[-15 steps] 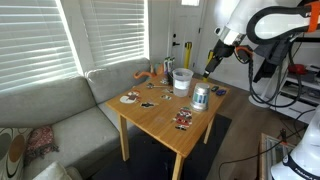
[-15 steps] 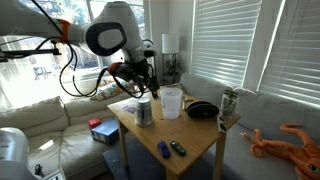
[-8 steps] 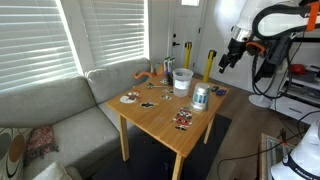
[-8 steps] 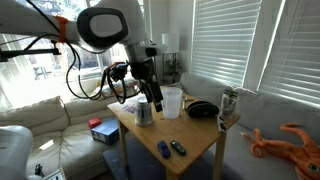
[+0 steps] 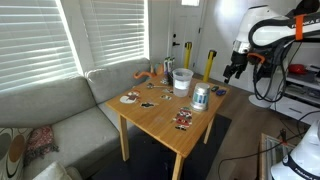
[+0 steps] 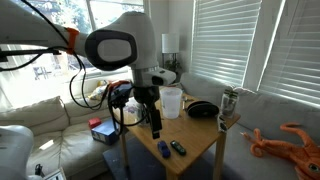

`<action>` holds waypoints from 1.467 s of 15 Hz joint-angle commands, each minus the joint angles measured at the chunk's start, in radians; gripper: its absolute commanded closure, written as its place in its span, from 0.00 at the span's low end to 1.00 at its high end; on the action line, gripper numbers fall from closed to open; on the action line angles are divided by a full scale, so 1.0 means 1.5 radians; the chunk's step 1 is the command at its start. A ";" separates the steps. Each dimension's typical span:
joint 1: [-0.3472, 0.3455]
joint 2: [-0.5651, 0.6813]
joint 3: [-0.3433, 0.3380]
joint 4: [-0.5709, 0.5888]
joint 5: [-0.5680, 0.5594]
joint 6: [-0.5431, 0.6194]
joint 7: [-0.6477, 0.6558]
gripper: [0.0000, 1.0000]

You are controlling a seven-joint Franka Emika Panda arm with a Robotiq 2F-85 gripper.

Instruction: Remove the metallic cup from the frost cup and put it on the table facing down, pick up the small toy car and put it on the metallic cup bottom facing up

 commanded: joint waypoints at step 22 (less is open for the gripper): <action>0.001 0.115 -0.056 -0.058 0.063 0.195 -0.149 0.00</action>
